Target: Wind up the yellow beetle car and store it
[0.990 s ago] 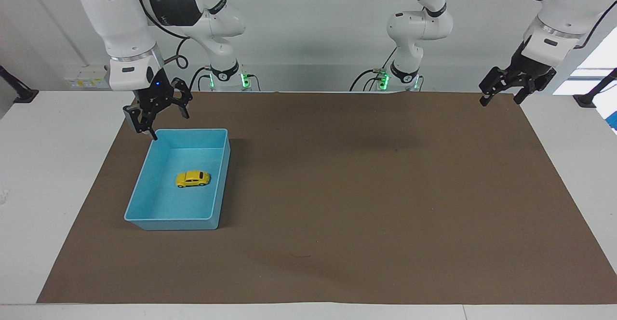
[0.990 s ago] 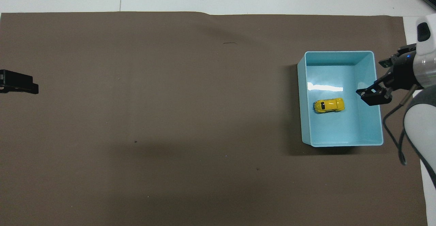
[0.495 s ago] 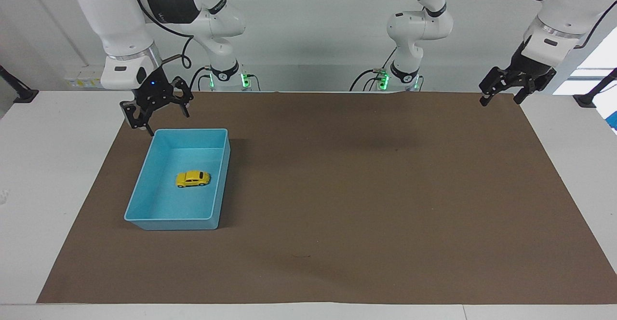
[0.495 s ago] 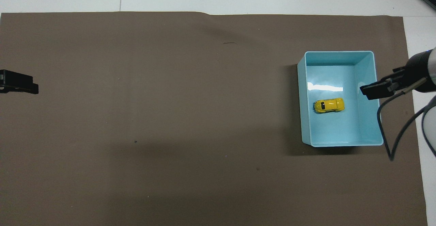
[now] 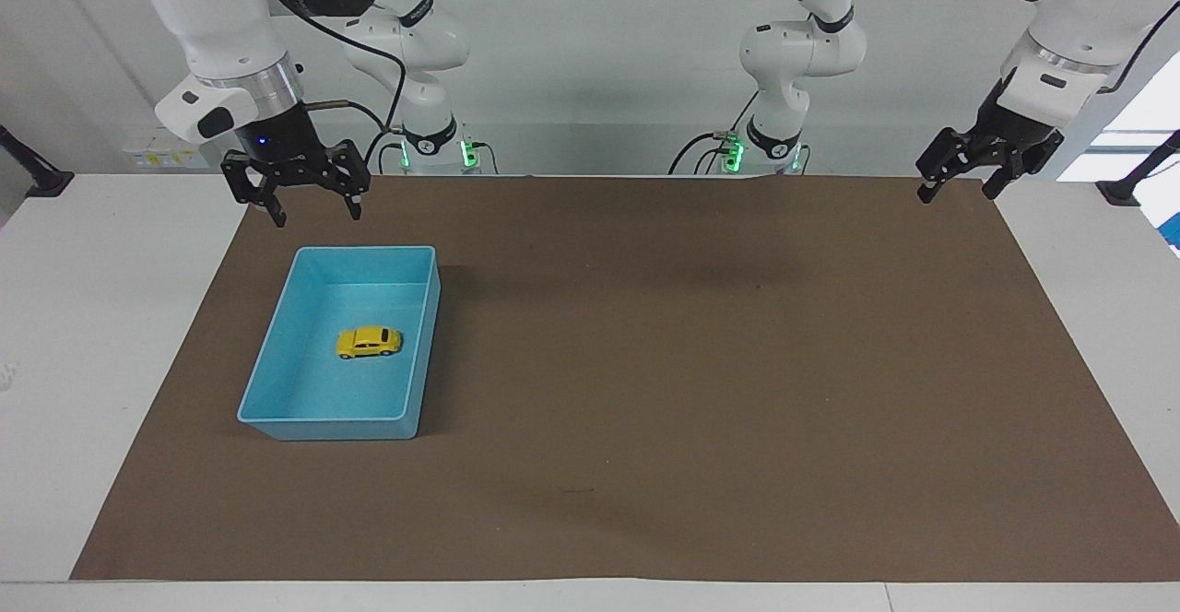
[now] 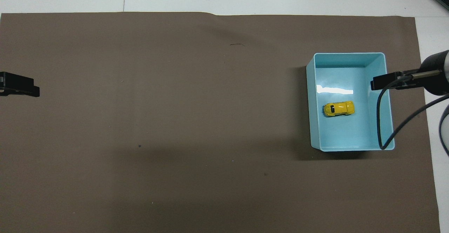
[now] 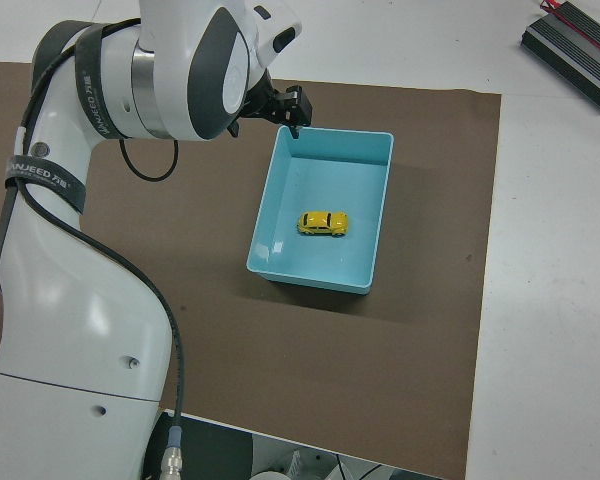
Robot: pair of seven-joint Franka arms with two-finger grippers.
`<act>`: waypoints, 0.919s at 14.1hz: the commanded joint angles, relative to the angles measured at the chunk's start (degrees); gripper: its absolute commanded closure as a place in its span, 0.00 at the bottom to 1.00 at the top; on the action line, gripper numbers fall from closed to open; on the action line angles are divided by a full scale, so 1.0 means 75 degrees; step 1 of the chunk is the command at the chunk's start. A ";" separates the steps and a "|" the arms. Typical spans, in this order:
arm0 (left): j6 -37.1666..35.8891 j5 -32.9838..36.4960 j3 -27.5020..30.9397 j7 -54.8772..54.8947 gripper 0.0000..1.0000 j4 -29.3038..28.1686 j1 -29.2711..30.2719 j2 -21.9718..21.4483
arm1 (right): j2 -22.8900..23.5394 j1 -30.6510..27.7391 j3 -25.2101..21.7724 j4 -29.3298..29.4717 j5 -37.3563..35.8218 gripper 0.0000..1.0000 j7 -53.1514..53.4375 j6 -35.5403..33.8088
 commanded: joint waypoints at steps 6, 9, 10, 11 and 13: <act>-0.0136 -0.0020 0.0011 0.0023 0.00 -0.0011 0.0020 -0.0094 | -0.0028 -0.0030 -0.0027 0.0075 0.0382 0.00 0.0607 -0.0114; -0.0136 -0.0020 0.0011 0.0023 0.00 -0.0011 0.0020 -0.0094 | -0.0040 -0.0018 -0.0062 0.0075 0.0419 0.00 0.0595 -0.0091; -0.0136 -0.0020 0.0011 0.0023 0.00 -0.0011 0.0020 -0.0094 | -0.0040 -0.0018 -0.0062 0.0075 0.0431 0.00 0.0560 -0.0079; -0.0136 -0.0020 0.0011 0.0023 0.00 -0.0011 0.0009 -0.0094 | -0.0040 -0.0018 -0.0062 0.0075 0.0408 0.00 0.0560 -0.0090; -0.0136 -0.0020 0.0011 0.0023 0.00 -0.0011 0.0020 -0.0094 | -0.0040 0.0006 -0.0062 0.0075 0.0408 0.00 0.0548 -0.0102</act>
